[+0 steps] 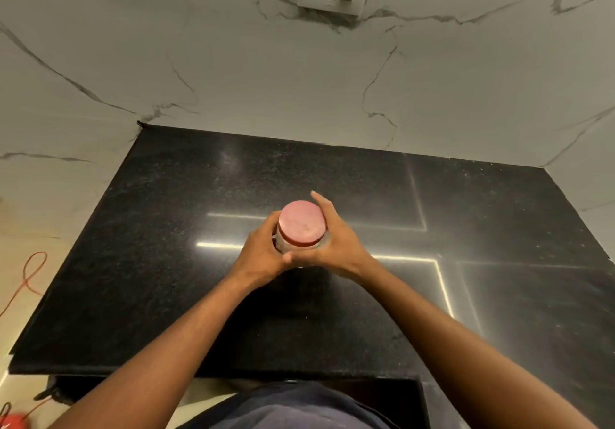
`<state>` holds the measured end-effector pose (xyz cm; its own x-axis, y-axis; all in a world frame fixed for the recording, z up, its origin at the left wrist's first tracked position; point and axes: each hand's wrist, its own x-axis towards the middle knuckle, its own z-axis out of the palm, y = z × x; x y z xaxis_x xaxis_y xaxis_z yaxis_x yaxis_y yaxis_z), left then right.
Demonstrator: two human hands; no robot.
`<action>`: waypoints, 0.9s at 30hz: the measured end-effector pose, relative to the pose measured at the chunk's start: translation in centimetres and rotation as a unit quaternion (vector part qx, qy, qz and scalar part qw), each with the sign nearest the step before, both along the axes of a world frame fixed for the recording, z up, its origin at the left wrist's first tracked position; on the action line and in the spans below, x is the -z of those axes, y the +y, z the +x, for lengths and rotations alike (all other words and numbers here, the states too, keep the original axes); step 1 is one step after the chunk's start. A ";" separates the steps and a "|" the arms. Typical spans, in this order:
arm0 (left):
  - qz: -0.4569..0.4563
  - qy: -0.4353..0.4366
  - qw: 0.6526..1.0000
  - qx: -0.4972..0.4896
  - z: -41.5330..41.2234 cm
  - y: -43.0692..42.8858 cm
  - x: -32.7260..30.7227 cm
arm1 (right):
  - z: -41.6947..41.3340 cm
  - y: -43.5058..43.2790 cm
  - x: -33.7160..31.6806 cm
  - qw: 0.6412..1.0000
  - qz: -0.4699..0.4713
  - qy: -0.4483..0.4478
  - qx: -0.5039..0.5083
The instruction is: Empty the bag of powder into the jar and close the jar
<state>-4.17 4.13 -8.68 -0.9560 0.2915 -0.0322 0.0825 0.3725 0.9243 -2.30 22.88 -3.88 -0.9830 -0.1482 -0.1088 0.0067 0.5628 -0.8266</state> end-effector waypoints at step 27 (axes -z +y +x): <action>-0.074 -0.080 0.993 0.048 -7.2 -5.9 -5.9 | -5.1 -5.3 -1.7 0.985 0.050 0.092 0.137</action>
